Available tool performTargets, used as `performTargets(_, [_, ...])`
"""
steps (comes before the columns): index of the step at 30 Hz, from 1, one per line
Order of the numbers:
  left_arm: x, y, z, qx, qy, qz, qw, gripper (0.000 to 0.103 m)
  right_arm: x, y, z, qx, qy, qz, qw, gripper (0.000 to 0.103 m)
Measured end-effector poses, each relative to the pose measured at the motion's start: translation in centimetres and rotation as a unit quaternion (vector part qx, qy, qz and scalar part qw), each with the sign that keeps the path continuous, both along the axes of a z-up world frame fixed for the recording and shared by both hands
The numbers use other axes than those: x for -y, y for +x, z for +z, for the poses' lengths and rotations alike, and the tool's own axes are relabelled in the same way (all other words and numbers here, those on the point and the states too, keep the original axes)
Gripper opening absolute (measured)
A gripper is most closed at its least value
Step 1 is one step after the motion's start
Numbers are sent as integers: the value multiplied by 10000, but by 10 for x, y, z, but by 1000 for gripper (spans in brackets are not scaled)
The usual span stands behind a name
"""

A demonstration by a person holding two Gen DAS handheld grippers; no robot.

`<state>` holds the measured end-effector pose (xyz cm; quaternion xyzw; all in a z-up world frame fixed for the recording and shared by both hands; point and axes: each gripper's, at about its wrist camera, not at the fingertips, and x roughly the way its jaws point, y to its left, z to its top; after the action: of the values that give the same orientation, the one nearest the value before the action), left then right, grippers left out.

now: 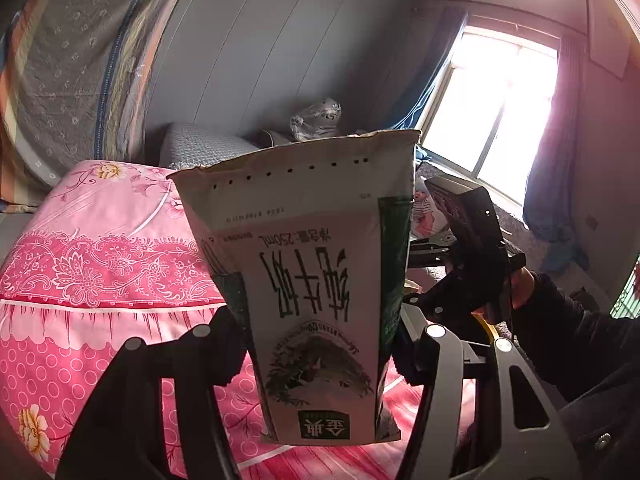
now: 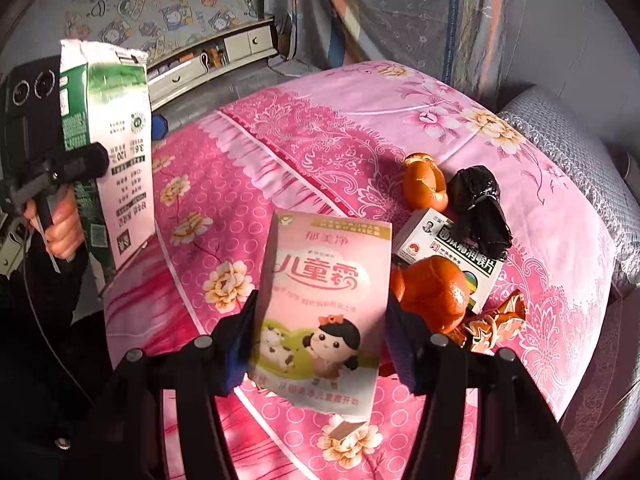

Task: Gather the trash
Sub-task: 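Grasp the pink kids' milk box with the right tool while the left tool holds the carton, then carry the carton and pink milk box over the yellow-rimmed bin with both tools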

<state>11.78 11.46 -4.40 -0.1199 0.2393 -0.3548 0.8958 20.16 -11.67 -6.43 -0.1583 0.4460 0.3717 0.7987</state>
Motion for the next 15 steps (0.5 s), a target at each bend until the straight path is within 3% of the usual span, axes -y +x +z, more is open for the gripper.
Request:
performTargets(3, [9,-7,8,104,45,111,9999,55,26,-13,23,-16,746,-241,9969,55])
performTargets(7, [25,-12,19,139,82,242,9996,55,64,-32,42,-162,1722,-587,9832,55])
performTargets(15, [62,-15,25,51,82,224,9997,55,129,-85,29,-242,2616,-1390,9548,55])
